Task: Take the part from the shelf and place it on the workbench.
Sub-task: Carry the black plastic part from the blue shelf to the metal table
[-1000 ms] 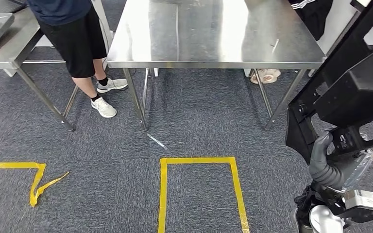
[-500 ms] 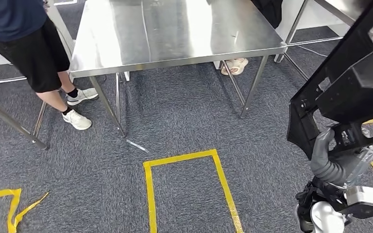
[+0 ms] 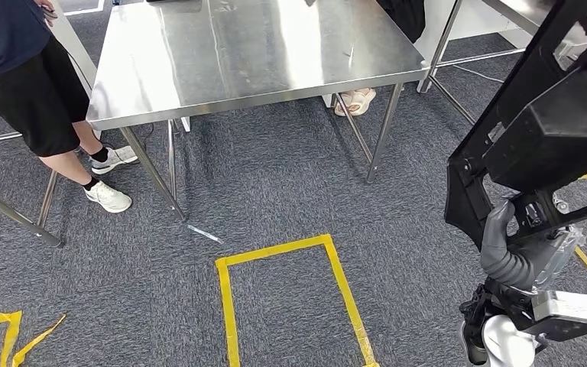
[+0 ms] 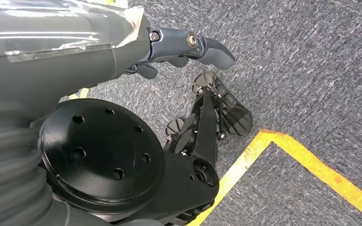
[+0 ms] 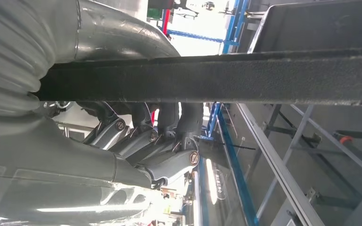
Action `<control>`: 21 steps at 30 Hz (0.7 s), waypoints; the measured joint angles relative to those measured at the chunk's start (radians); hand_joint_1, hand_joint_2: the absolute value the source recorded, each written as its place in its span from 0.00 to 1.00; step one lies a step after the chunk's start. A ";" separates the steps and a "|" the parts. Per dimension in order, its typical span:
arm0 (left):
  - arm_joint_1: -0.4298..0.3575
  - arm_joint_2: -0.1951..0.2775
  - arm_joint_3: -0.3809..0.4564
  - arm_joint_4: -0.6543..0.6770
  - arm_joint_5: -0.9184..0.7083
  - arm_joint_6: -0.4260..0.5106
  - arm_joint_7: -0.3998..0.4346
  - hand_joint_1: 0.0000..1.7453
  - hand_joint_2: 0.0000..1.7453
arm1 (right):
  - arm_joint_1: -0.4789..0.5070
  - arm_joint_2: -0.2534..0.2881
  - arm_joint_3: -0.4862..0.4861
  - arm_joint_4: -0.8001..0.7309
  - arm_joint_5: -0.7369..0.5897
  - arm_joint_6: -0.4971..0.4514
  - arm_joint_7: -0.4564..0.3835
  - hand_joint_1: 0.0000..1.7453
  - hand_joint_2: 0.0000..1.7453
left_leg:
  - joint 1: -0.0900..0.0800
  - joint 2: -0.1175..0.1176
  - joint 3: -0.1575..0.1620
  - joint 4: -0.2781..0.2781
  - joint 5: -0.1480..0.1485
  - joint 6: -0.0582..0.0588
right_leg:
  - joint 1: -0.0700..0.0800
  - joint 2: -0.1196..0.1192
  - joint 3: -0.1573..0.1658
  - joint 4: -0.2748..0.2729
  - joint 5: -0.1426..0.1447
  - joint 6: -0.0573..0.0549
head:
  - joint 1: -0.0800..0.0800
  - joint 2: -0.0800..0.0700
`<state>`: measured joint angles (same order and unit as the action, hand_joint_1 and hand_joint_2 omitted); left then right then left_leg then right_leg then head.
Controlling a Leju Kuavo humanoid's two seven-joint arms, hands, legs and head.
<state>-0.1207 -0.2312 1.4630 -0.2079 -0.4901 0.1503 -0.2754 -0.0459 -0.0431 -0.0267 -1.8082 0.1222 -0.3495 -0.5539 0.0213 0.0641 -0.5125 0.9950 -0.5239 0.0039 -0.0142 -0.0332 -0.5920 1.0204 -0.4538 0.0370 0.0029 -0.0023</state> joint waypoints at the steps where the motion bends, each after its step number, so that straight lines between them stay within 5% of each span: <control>1: 0.000 0.000 0.000 0.000 0.000 0.000 0.000 0.00 1.00 | 0.000 0.000 0.000 0.000 0.000 0.000 0.000 1.00 1.00 | 0.000 0.000 0.000 0.000 0.000 -0.002 | 0.000 0.000 0.000 0.000 0.000 0.000 | 0.000 0.000; 18: 0.001 0.002 -0.014 0.000 -0.015 0.038 -0.002 0.00 1.00 | 0.027 0.000 0.000 0.002 0.022 0.000 0.000 1.00 1.00 | -0.009 0.000 0.001 0.002 -0.001 -0.002 | -0.010 -0.001 0.002 -0.002 0.002 0.002 | 0.000 0.000; 21: 0.000 0.004 -0.015 0.000 -0.015 0.040 0.001 0.00 1.00 | 0.031 0.002 0.000 0.001 0.025 0.003 -0.002 1.00 1.00 | -0.008 0.000 0.011 -0.018 0.010 0.014 | -0.017 -0.003 0.009 -0.019 0.012 0.017 | -0.003 0.000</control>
<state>-0.1204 -0.2273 1.4479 -0.2077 -0.5047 0.1906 -0.2746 -0.0153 -0.0410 -0.0267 -1.8075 0.1470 -0.3468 -0.5554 0.0133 0.0636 -0.5014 0.9769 -0.5135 0.0176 -0.0309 -0.0362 -0.5829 1.0017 -0.4420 0.0538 0.0002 -0.0023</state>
